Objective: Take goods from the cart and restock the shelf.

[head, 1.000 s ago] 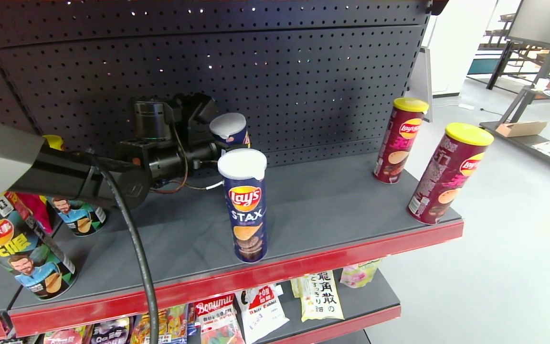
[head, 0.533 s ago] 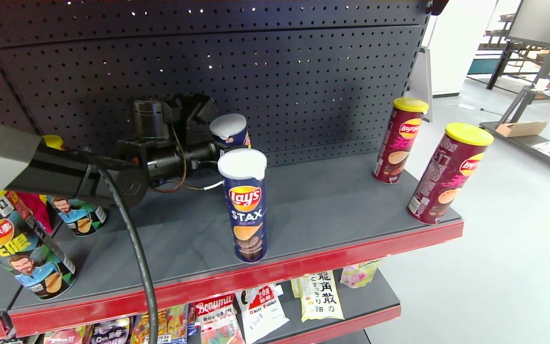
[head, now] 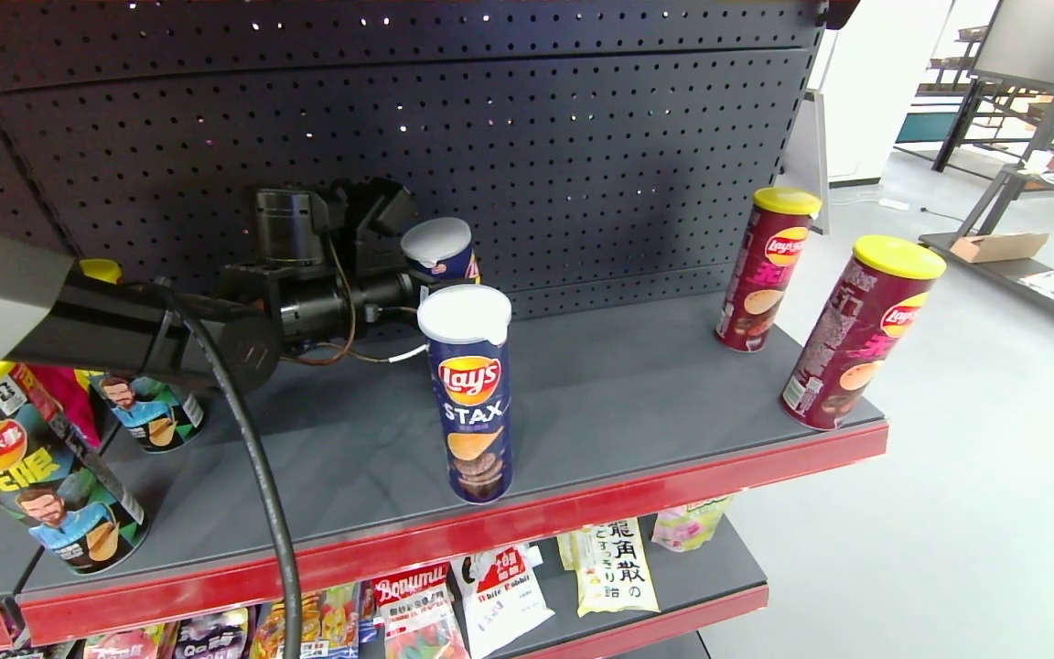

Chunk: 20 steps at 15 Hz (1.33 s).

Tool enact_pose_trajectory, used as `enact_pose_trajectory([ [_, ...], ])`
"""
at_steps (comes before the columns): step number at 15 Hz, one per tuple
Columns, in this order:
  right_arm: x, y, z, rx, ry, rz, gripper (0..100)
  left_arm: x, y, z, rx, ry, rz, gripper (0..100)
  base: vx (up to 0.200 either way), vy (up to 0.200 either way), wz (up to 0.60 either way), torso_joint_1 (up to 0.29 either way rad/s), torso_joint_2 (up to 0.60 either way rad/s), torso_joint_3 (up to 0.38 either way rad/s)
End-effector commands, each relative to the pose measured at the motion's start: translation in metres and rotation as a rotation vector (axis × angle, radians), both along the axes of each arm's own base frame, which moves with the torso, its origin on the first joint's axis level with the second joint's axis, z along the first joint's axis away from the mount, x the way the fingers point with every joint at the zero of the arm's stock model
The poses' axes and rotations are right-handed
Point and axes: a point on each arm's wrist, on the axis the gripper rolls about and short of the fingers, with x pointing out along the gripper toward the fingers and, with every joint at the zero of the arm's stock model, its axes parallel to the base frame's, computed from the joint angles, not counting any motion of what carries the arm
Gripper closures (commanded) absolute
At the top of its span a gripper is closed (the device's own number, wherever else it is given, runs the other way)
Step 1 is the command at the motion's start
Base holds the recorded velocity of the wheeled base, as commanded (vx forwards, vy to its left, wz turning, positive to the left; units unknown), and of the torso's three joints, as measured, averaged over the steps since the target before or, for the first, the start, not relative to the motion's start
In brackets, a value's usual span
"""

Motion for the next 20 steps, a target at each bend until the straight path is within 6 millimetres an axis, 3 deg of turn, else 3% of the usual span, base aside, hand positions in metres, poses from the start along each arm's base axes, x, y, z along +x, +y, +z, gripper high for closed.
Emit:
enact_pose_trajectory([
  [1, 0.000, 0.000, 0.000, 0.000, 0.000, 0.002, 0, 0.001, 0.000, 0.001, -0.002, -0.007, 0.001, 0, 0.000, 0.000, 0.00, 0.000, 0.00, 0.000],
  [10, 0.000, 0.000, 0.000, 0.000, 0.000, 0.000, 0, -0.001, 0.002, -0.001, 0.003, 0.004, 0.007, 0, 0.000, 0.000, 0.00, 0.000, 0.00, 0.000],
  [13, 0.000, 0.000, 0.000, 0.000, 0.000, 0.002, 0, -0.008, 0.014, 0.001, 0.012, 0.005, 0.031, 0, 0.000, 0.000, 0.00, 0.000, 0.00, 0.000],
  [17, 0.000, 0.000, 0.000, 0.000, 0.000, 0.000, 0, -0.036, 0.035, 0.007, 0.019, 0.021, 0.061, 0, 0.000, 0.000, 0.00, 0.000, 0.00, 0.000],
  [18, 0.000, 0.000, 0.000, 0.000, 0.000, 0.000, 0, -0.049, 0.040, 0.010, 0.021, 0.027, 0.064, 0, 0.000, 0.000, 0.00, 0.000, 0.00, 0.000],
  [20, 0.000, 0.000, 0.000, 0.000, 0.000, 0.002, 0, -0.097, 0.054, 0.014, 0.025, 0.038, 0.070, 0, 0.000, 0.000, 0.00, 0.000, 0.00, 0.000],
])
